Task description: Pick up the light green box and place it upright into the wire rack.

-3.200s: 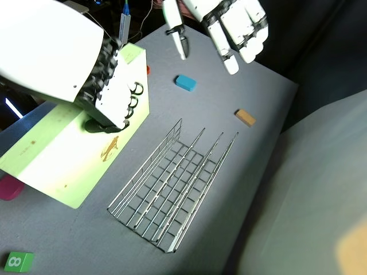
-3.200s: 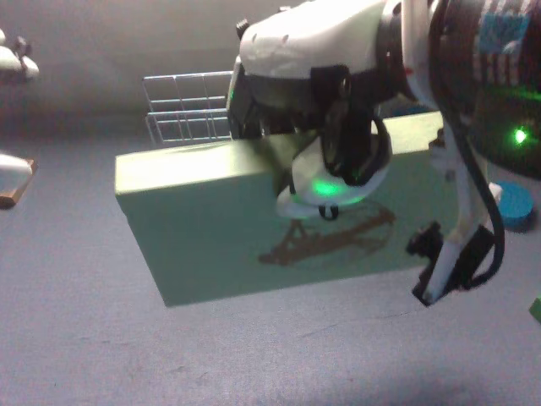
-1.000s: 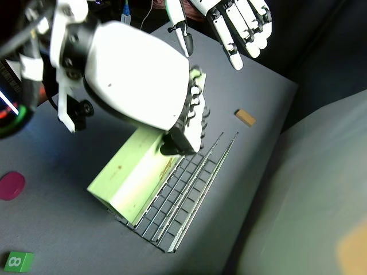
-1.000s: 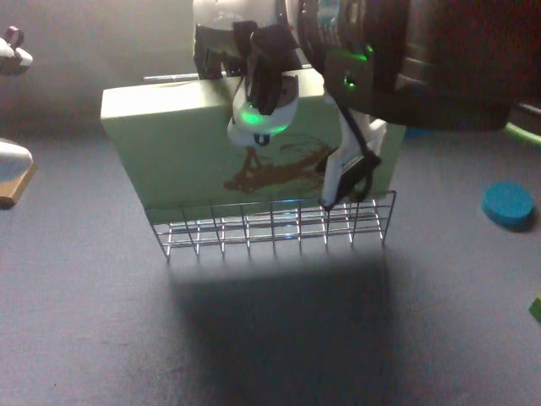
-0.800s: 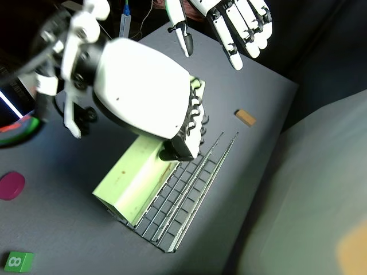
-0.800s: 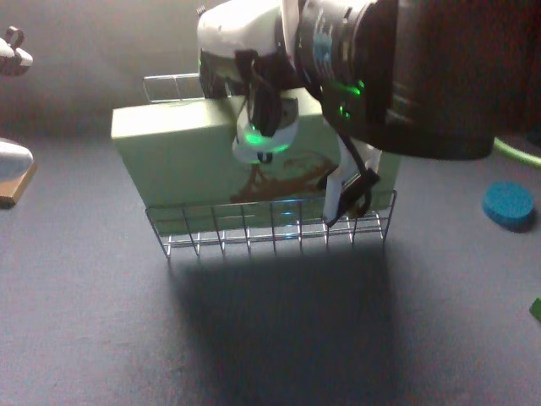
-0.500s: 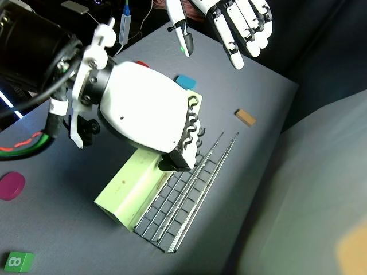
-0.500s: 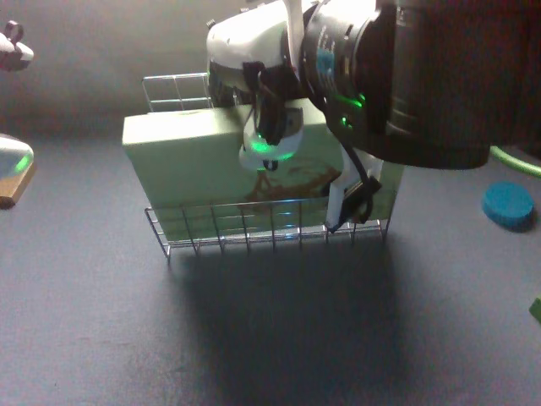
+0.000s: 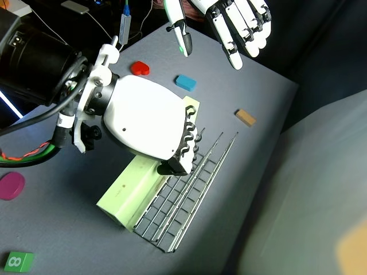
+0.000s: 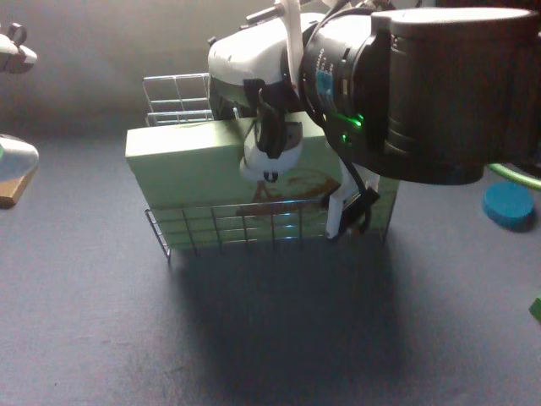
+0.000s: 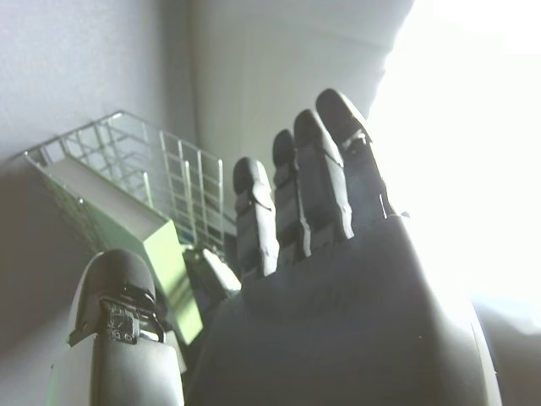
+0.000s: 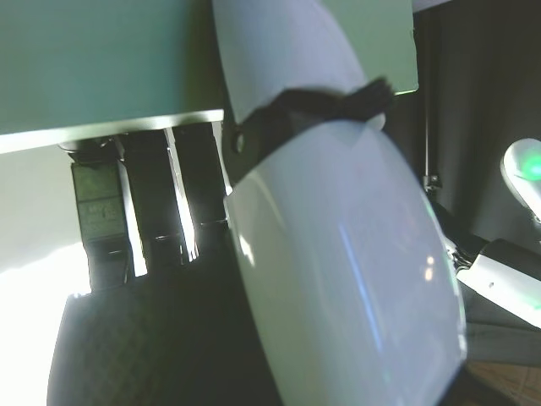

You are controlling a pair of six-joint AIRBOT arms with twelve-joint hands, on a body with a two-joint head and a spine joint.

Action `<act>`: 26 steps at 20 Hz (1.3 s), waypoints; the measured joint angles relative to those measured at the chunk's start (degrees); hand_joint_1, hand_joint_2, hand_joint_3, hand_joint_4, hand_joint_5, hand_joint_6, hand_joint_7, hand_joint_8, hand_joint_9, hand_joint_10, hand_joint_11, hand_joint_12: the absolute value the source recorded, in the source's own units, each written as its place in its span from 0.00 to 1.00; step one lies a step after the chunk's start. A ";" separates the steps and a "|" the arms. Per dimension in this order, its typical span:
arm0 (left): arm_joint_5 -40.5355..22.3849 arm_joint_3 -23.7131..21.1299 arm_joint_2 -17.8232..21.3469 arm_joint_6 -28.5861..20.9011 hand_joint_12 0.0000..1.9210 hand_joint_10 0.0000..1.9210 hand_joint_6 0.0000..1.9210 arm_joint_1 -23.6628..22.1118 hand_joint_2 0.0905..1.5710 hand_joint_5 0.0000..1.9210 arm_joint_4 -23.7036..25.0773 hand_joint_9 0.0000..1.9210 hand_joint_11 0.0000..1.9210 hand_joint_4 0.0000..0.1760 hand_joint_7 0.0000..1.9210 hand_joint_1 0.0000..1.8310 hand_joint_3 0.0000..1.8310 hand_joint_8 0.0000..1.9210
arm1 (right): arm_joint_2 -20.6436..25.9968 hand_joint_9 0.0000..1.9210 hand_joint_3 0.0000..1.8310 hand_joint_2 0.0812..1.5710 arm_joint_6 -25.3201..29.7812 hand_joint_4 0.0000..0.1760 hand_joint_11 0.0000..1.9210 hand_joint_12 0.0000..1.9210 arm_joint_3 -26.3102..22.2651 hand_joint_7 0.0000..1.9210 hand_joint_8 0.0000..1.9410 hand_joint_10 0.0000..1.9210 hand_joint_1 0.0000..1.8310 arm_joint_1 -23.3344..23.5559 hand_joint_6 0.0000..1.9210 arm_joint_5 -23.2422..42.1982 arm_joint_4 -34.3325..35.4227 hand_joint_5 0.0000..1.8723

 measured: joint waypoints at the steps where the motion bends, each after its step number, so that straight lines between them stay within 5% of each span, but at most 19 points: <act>1: 0.11 -0.22 -0.39 -0.04 0.39 0.00 0.00 0.00 0.75 0.14 0.02 0.11 0.00 0.53 0.11 0.10 0.00 0.00 | 0.00 0.40 0.00 0.75 0.00 0.00 0.37 0.82 0.00 0.45 0.63 0.79 0.74 -0.02 0.59 -0.17 0.15 0.40; 5: -0.35 -0.70 -1.16 -1.57 0.39 0.00 0.00 0.66 0.75 0.15 -0.28 0.11 0.00 0.52 0.11 0.09 0.00 0.00 | 0.00 0.37 0.00 0.75 0.00 0.00 0.32 0.80 0.00 0.45 0.63 0.80 0.73 -0.02 0.63 0.02 0.00 0.39; 6: -0.22 -0.68 -1.16 -1.57 0.39 0.00 0.00 0.66 0.75 0.15 -0.39 0.11 0.00 0.52 0.12 0.09 0.00 0.00 | 0.02 0.31 0.00 0.77 0.00 0.00 0.29 0.79 0.00 0.42 0.69 0.62 0.65 -0.02 0.68 0.02 -0.04 0.38; 7: -0.07 -0.68 -1.16 -1.55 0.40 0.00 0.00 0.66 0.75 0.15 -0.35 0.12 0.00 0.52 0.12 0.09 0.00 0.00 | 0.02 0.28 0.00 0.75 0.00 0.00 0.25 0.77 0.00 0.35 0.42 0.49 0.58 -0.02 0.38 -0.04 -0.04 0.32; 8: -0.04 -0.68 -1.16 -1.57 0.40 0.00 0.00 0.66 0.75 0.15 -0.33 0.12 0.00 0.52 0.12 0.10 0.00 0.00 | 0.02 0.29 0.00 0.73 0.00 0.00 0.24 0.74 0.00 0.35 0.25 0.38 0.54 -0.09 0.20 0.02 0.00 0.32; 10: 0.02 -0.66 -1.51 -1.73 0.40 0.00 0.00 0.72 0.75 0.15 -0.35 0.12 0.00 0.52 0.12 0.09 0.00 0.00 | 0.00 0.28 0.00 0.71 0.00 0.00 0.16 0.69 0.00 0.36 0.07 0.21 0.47 -0.39 0.04 0.35 -0.02 0.32; 12: -0.07 -0.63 -1.84 -1.86 0.39 0.00 0.00 0.72 0.75 0.14 -0.35 0.12 0.00 0.52 0.12 0.09 0.00 0.00 | 0.00 0.25 0.00 0.70 0.00 0.00 0.09 0.66 -0.02 0.31 0.00 0.07 0.40 -0.39 0.00 0.79 -0.11 0.26; 20: 0.33 -1.05 -3.34 -3.13 0.39 0.00 0.00 1.01 0.75 0.15 -0.26 0.12 0.00 0.48 0.12 0.09 0.00 0.00 | 4.46 0.17 0.00 0.63 -0.02 0.00 0.00 0.61 -2.56 0.20 0.00 0.01 0.32 2.29 0.00 2.25 -0.22 0.19; 26: 1.18 -1.11 -6.29 -3.45 0.38 0.00 0.00 1.14 0.75 0.15 -0.31 0.11 0.00 0.49 0.12 0.09 0.00 0.00 | 16.92 0.18 0.00 0.63 -1.99 0.00 0.00 0.60 -10.78 0.21 0.00 0.01 0.32 4.66 0.00 11.96 -3.67 0.20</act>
